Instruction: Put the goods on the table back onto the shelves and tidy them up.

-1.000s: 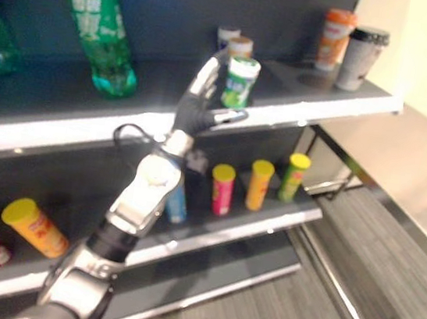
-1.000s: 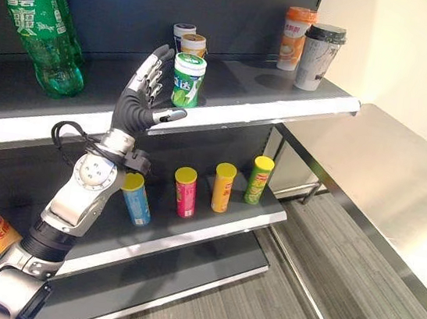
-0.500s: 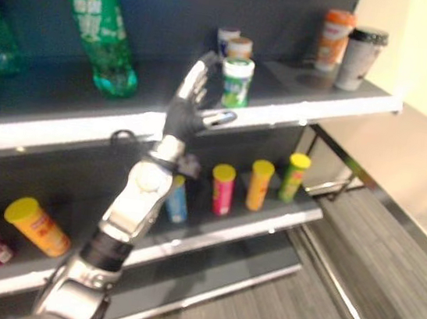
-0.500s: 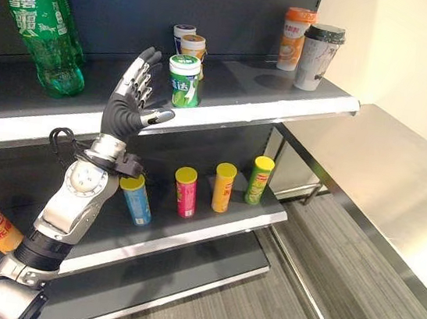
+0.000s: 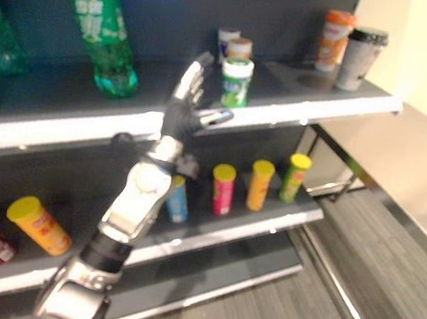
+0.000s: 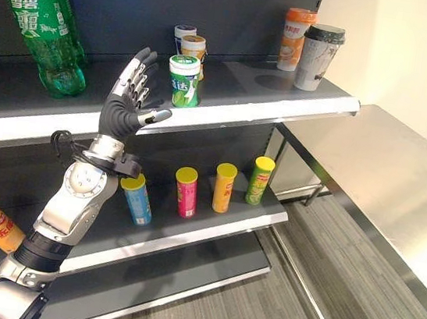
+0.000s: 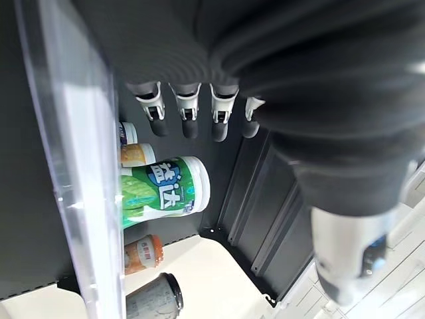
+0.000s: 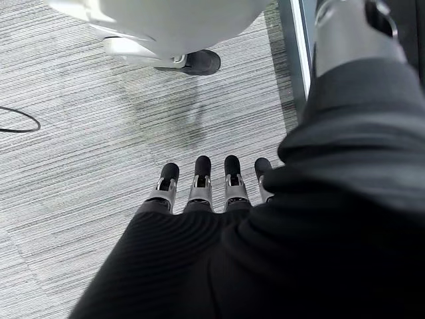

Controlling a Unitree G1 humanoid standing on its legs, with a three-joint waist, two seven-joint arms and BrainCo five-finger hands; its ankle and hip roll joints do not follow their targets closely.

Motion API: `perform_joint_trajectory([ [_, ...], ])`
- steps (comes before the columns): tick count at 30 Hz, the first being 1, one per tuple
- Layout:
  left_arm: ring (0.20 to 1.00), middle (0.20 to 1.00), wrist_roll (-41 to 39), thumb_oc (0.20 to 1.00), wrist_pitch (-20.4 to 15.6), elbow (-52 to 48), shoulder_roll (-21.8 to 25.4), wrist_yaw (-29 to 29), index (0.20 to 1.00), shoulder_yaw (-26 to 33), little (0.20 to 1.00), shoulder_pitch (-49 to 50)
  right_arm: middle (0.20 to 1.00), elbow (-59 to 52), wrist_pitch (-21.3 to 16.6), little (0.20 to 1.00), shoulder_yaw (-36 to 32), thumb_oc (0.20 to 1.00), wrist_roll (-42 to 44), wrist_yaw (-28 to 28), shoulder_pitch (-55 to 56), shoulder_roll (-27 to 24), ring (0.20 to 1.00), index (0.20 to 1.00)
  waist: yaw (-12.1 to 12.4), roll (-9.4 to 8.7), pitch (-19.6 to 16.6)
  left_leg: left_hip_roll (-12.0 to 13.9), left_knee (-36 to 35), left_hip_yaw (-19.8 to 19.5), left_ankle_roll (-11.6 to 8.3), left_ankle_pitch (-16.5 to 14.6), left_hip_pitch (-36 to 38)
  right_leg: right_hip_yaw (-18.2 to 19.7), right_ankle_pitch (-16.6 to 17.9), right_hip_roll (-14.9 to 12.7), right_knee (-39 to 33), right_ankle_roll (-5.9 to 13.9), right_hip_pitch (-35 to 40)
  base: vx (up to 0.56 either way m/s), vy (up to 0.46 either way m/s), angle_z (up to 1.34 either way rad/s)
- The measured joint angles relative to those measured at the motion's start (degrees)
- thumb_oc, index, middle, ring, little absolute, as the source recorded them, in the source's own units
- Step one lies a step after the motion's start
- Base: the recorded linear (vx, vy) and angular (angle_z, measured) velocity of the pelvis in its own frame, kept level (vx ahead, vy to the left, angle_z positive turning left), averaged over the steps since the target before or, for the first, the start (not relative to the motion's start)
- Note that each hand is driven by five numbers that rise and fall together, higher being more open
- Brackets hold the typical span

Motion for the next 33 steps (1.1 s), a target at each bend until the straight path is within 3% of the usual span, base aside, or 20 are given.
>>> perform_joint_trajectory([
  [33,1.000,1.000,-2.40,1.000,-0.11,4.77,0.06,0.55,1.000,0.93,1.000,-1.23,1.000,-0.20,1.00,1.000,0.07,1.000,-0.09,0.06,0.91,-0.26,1.000,1.000,-0.45,0.26,-1.26,0.07,0.00,1.46,-0.05,0.00,0.06,1.21,-0.02,0.10,-0.01,-0.03,-0.29,0.00,0.000,-0.01],
])
